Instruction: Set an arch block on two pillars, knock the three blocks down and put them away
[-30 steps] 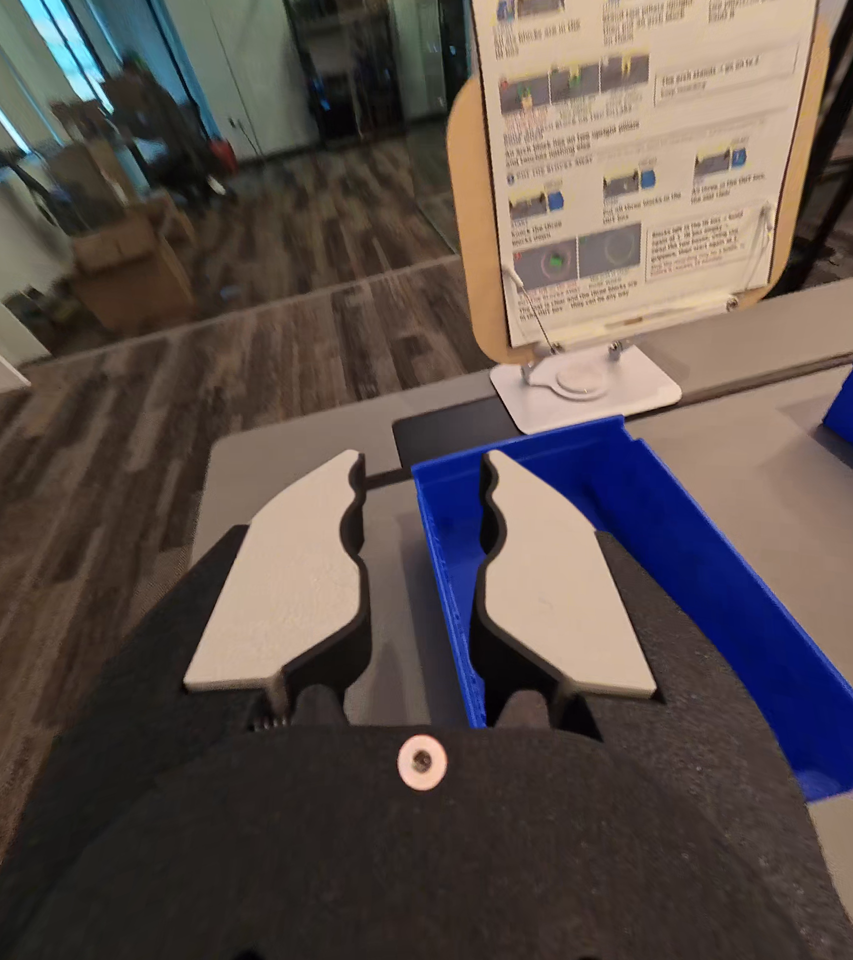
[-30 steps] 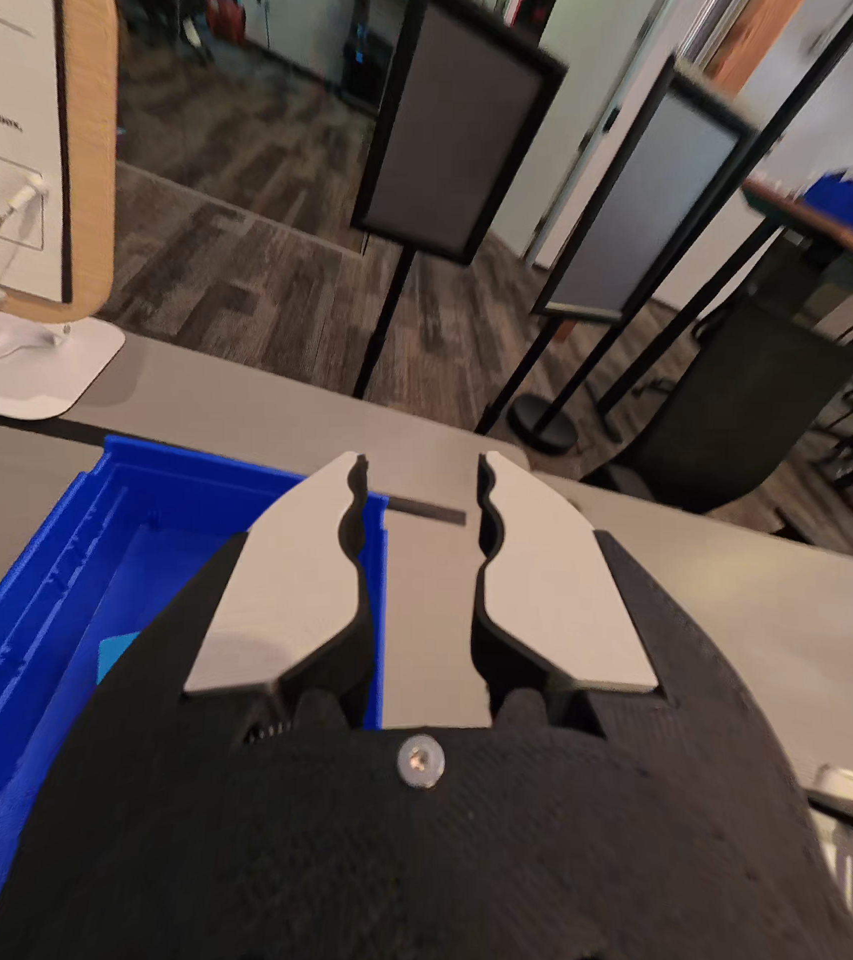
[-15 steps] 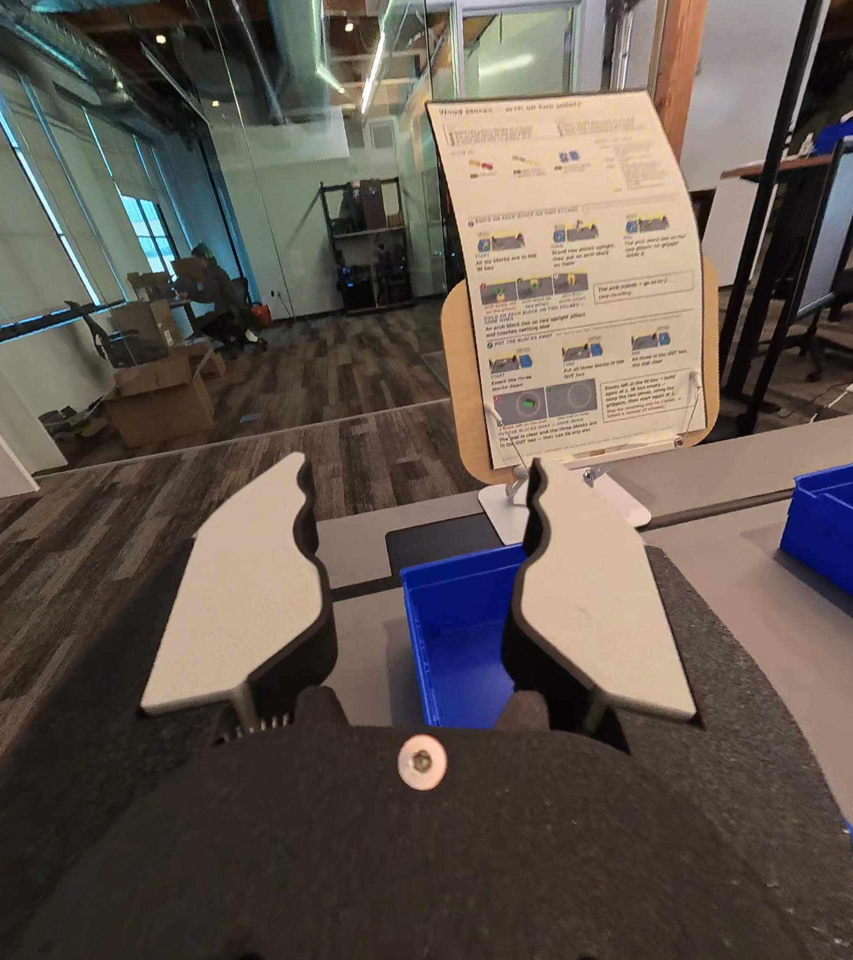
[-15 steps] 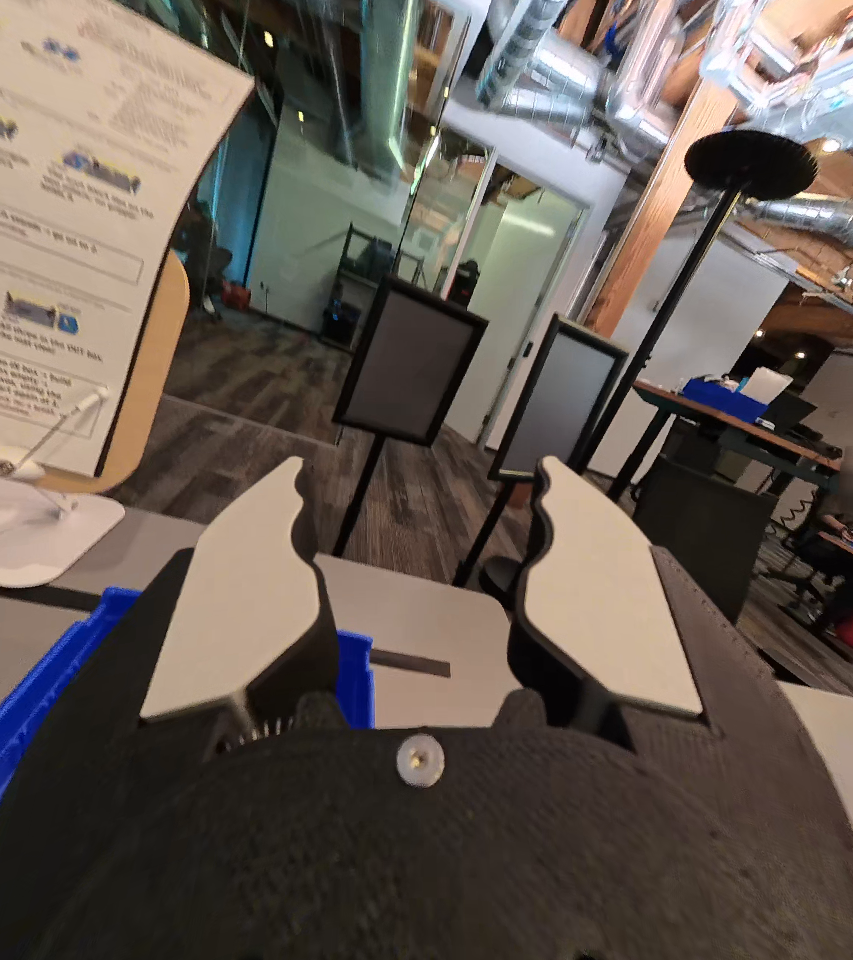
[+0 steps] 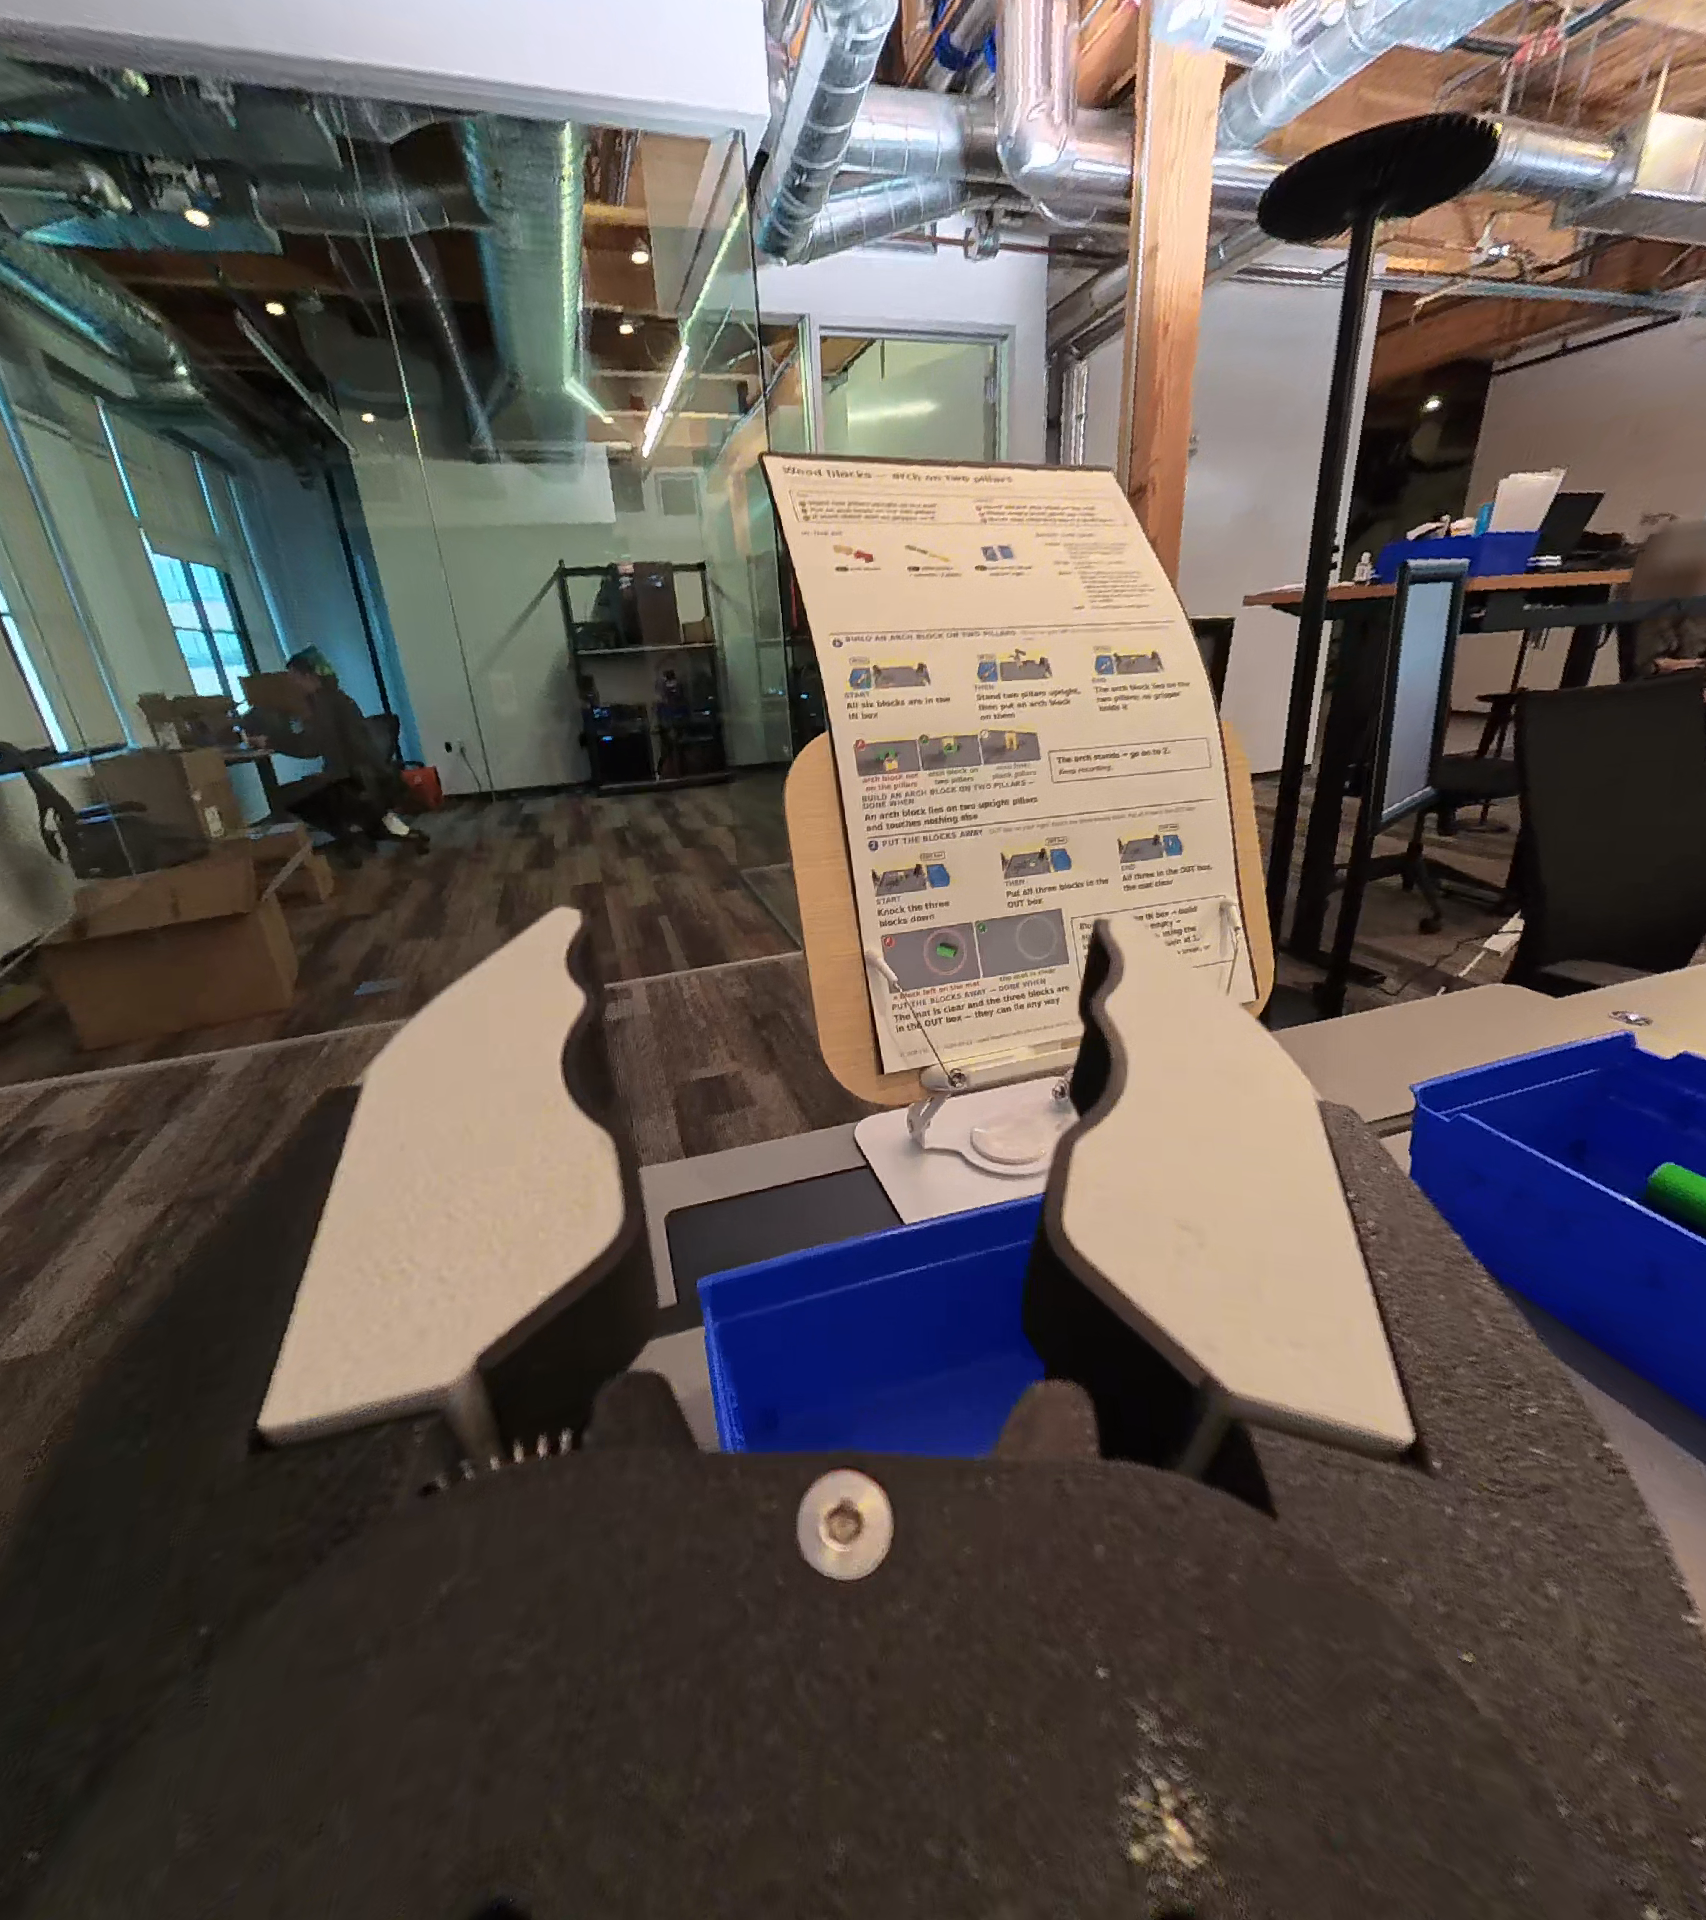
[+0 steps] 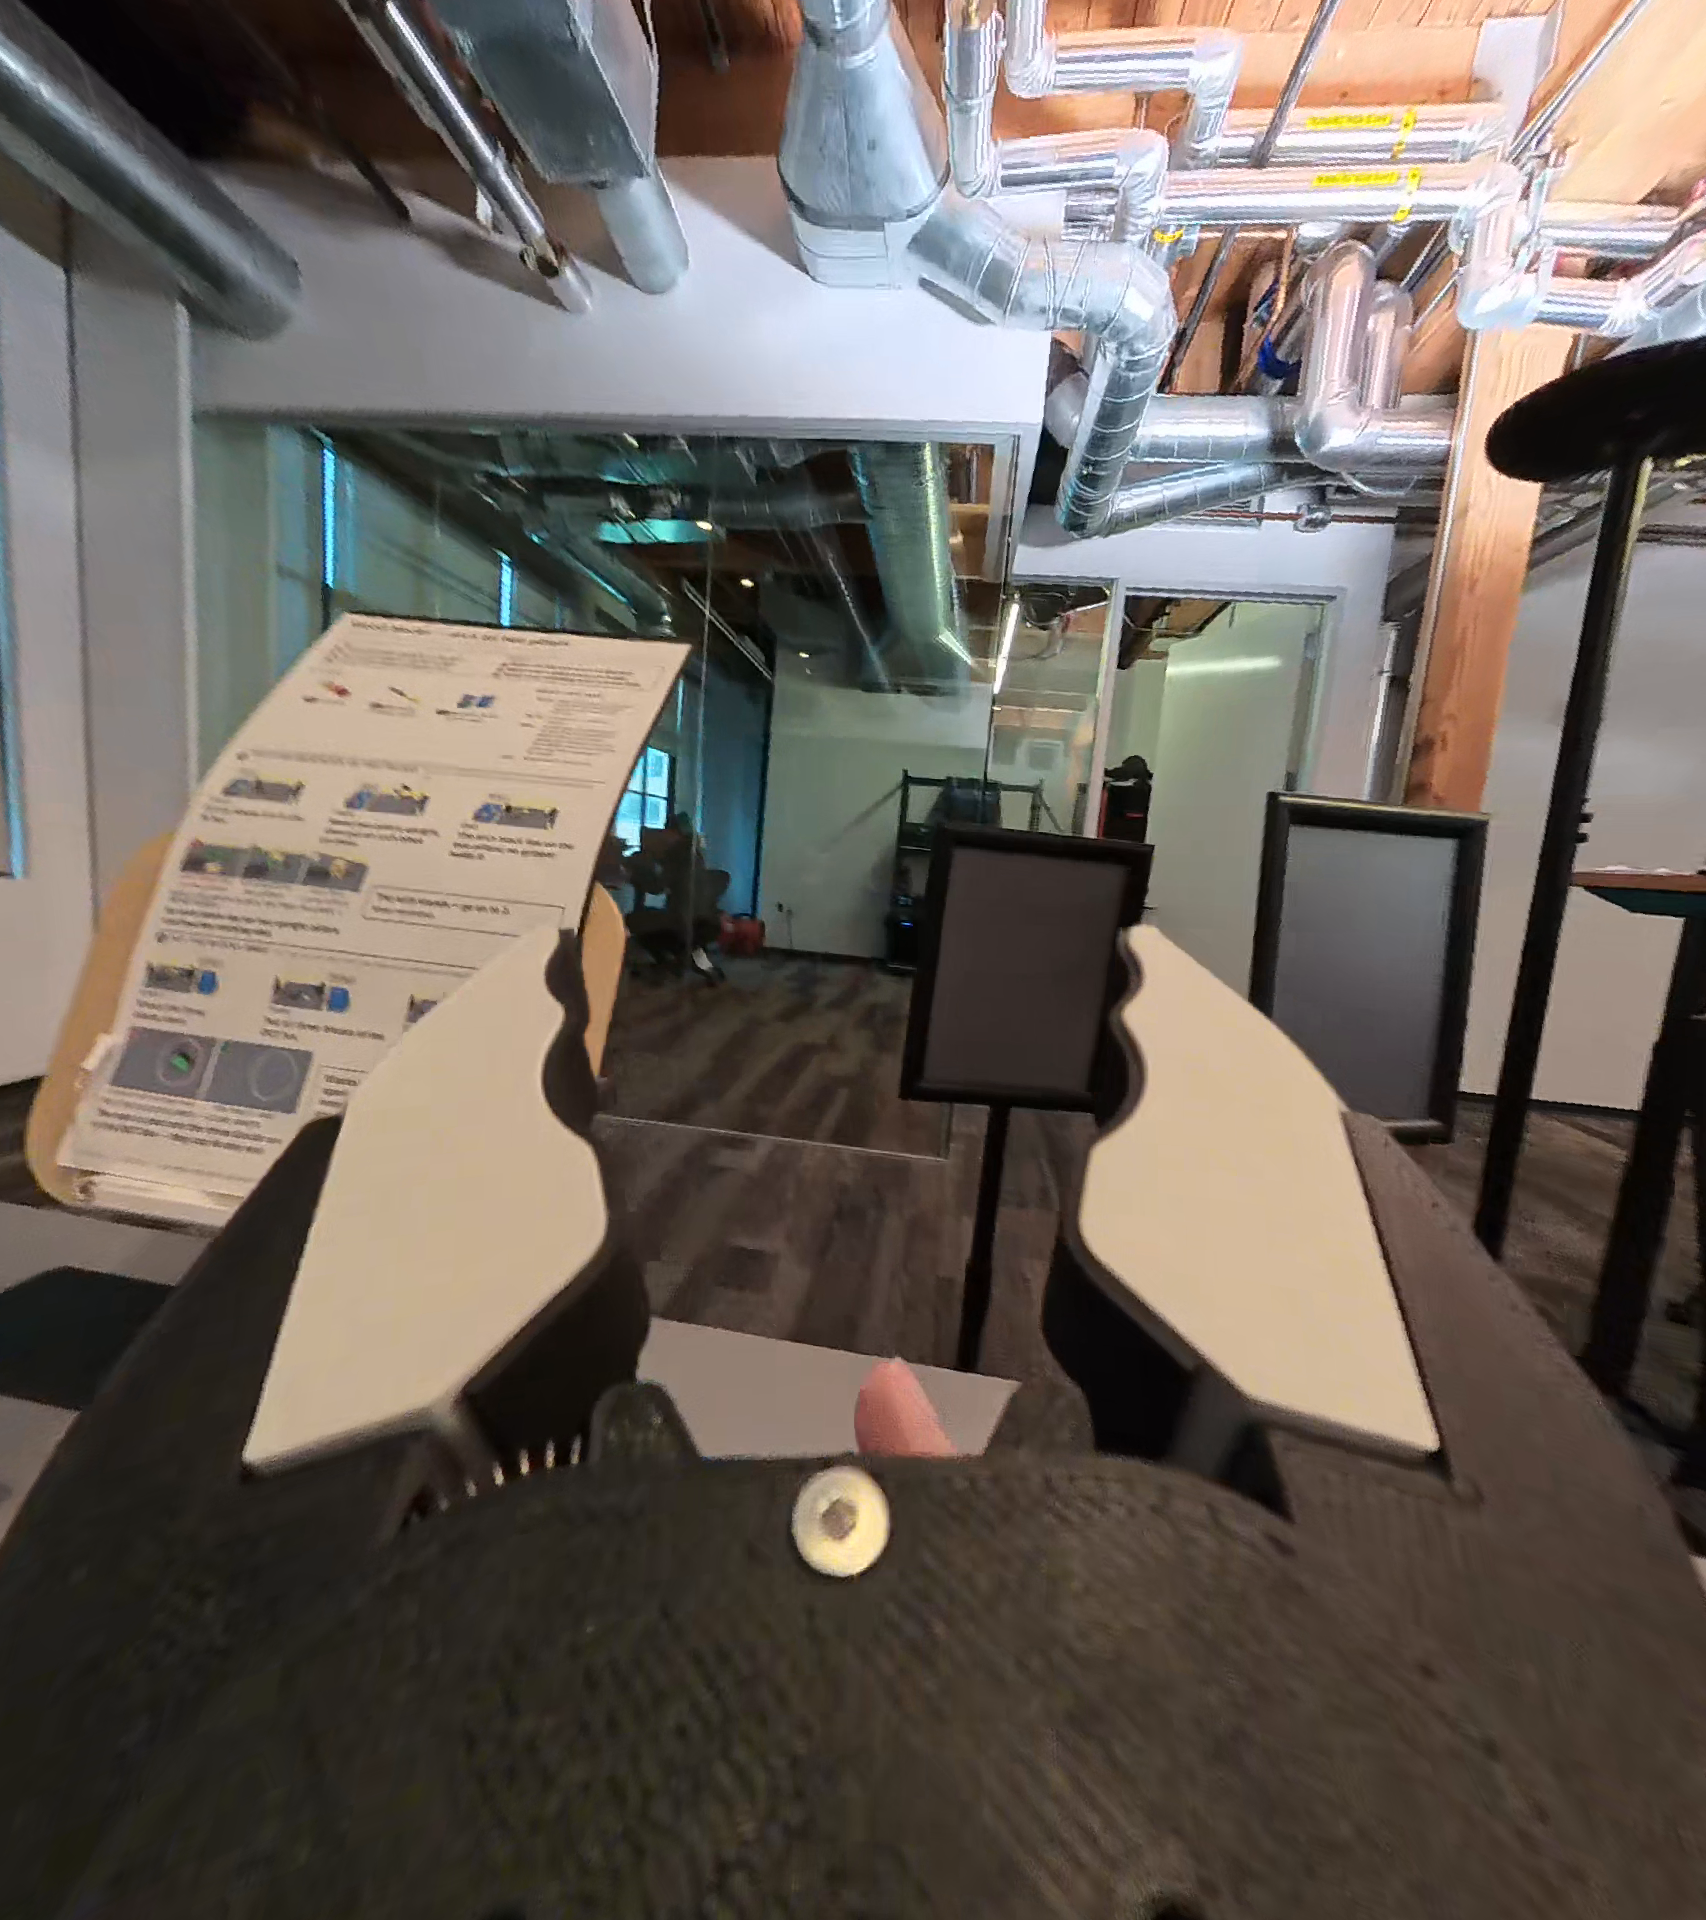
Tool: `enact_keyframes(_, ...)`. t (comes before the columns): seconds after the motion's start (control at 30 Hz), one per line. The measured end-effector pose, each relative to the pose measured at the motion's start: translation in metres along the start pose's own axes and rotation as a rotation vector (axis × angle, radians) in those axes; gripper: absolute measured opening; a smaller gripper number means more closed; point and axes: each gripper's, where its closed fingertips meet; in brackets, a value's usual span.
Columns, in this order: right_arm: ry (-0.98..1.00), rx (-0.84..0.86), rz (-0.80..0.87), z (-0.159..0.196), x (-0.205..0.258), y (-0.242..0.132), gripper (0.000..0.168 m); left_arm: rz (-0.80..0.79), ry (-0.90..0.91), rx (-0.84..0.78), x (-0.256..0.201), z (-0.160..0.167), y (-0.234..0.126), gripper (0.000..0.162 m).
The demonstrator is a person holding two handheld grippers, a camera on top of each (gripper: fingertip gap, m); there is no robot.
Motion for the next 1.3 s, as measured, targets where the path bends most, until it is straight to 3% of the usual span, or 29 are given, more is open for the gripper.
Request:
enact_keyframes(0.2,0.119,-0.07,-0.116,-0.011,0.009,-0.005,0.086,0.016,0.036,0.026,-0.011,0.004,0.004,0.095)
enact_keyframes(0.4,0.059,-0.172,-0.28,-0.025,0.04,-0.009,0.086,0.057,0.101,0.068,-0.031,0.018,0.015,0.094)
enact_keyframes(0.53,0.164,-0.071,-0.492,-0.012,0.068,-0.009,0.073,0.122,0.164,0.124,-0.046,0.035,0.022,0.086)
enact_keyframes(0.73,0.177,-0.074,-0.515,-0.006,0.07,-0.008,0.059,0.308,0.208,0.355,-0.076,0.09,0.03,0.066)
enact_keyframes(0.87,0.121,-0.067,-0.51,-0.004,0.074,-0.006,0.058,0.431,0.314,0.556,-0.09,0.145,0.031,0.064)
enact_keyframes(1.07,0.102,-0.009,-0.529,0.009,0.082,-0.001,0.059,0.375,0.468,0.867,-0.073,0.219,0.032,0.06)
enact_keyframes(1.3,0.07,0.035,-0.548,0.016,0.088,0.001,0.059,0.442,0.54,1.033,-0.071,0.249,0.012,0.054)
Point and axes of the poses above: each gripper's, where its closed fingertips meet, y out along the fingers, z out of its underside, x = y × z across the jaws, and after that the axes turned 3 degrees about -z, right-handed
